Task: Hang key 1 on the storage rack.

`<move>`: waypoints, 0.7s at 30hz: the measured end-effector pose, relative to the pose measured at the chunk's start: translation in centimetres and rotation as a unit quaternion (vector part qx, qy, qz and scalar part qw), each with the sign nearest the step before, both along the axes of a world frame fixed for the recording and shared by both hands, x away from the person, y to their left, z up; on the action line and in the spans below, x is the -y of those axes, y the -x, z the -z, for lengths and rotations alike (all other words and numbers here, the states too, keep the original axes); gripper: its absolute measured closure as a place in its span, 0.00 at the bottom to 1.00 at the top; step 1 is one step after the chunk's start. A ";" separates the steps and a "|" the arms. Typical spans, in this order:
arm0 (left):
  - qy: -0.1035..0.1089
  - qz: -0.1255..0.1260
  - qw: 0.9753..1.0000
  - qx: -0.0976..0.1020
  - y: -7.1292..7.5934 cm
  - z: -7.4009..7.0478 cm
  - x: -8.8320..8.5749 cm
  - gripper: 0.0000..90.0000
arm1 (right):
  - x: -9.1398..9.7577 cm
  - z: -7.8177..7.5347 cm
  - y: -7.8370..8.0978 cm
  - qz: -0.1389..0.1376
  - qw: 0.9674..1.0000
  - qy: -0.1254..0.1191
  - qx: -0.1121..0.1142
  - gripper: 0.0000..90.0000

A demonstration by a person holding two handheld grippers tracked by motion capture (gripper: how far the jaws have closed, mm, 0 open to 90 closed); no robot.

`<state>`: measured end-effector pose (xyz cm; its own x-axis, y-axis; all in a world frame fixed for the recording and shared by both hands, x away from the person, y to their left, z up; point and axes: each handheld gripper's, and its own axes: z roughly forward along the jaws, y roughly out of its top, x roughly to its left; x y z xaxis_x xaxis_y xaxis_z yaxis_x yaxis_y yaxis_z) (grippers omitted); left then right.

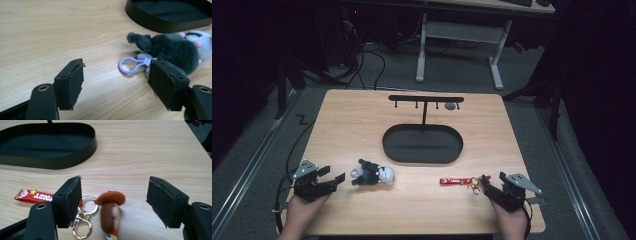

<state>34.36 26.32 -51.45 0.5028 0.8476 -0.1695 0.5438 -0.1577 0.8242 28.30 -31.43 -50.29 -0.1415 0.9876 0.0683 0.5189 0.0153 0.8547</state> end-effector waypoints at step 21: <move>-0.035 0.019 0.999 0.021 0.1 0.2 1.2 0.33 | -1.9 -0.1 -0.1 -0.027 0.999 0.024 0.015 0.26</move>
<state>34.27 25.12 -51.64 0.5397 0.8372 -0.0882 0.5012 -0.2354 0.8327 28.44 -29.55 -50.23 -0.1962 0.9804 0.0152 0.4902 0.0846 0.8675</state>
